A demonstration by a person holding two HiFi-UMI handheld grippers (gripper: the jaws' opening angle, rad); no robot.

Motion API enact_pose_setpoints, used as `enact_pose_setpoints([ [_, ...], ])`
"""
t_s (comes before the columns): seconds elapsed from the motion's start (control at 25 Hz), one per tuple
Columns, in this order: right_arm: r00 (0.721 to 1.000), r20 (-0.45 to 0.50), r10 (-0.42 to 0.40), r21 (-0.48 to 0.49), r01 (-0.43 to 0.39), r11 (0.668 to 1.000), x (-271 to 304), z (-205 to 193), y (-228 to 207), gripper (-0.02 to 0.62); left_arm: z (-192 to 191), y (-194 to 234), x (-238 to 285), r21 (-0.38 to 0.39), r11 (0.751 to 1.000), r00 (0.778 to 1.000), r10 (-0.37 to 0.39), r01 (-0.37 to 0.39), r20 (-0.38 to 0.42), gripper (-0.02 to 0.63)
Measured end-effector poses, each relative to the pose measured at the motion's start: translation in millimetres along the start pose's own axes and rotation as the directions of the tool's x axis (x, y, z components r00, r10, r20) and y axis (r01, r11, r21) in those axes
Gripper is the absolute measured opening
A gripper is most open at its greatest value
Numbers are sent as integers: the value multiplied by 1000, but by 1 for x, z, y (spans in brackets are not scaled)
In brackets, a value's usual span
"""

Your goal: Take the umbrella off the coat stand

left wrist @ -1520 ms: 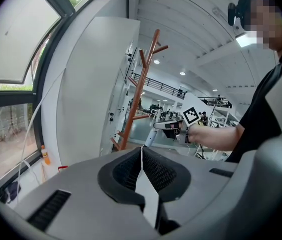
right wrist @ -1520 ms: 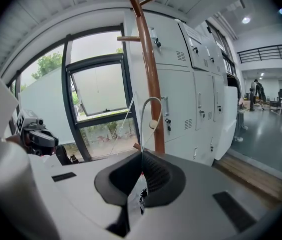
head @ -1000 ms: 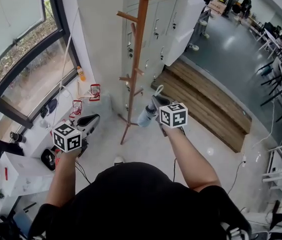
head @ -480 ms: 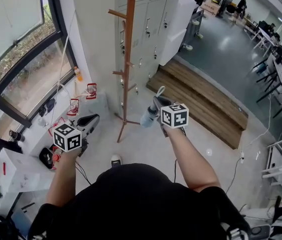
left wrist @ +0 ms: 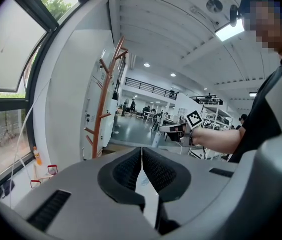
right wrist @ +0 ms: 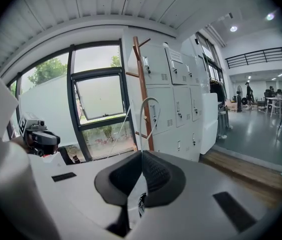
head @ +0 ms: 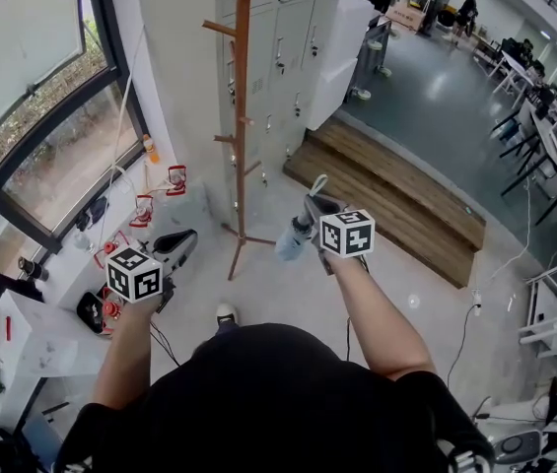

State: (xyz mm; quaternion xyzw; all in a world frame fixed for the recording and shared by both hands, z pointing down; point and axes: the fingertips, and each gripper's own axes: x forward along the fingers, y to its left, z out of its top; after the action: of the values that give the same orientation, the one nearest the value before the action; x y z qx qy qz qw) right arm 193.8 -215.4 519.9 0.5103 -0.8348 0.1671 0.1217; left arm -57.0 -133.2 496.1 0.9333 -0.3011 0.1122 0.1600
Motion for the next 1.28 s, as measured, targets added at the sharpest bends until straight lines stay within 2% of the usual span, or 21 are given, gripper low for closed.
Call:
enact_pose_setpoints([
  [0.52,1000,15,-15,8,15,1000,-65,-24,-2,15,-10,-52,-7,23,1000,1000,-15,15,-12,29],
  [1.28,999,17,-35,21,34,999,-106,-38,-24,14,6,-70,-4,51,999,1000,-1,0,16,29],
])
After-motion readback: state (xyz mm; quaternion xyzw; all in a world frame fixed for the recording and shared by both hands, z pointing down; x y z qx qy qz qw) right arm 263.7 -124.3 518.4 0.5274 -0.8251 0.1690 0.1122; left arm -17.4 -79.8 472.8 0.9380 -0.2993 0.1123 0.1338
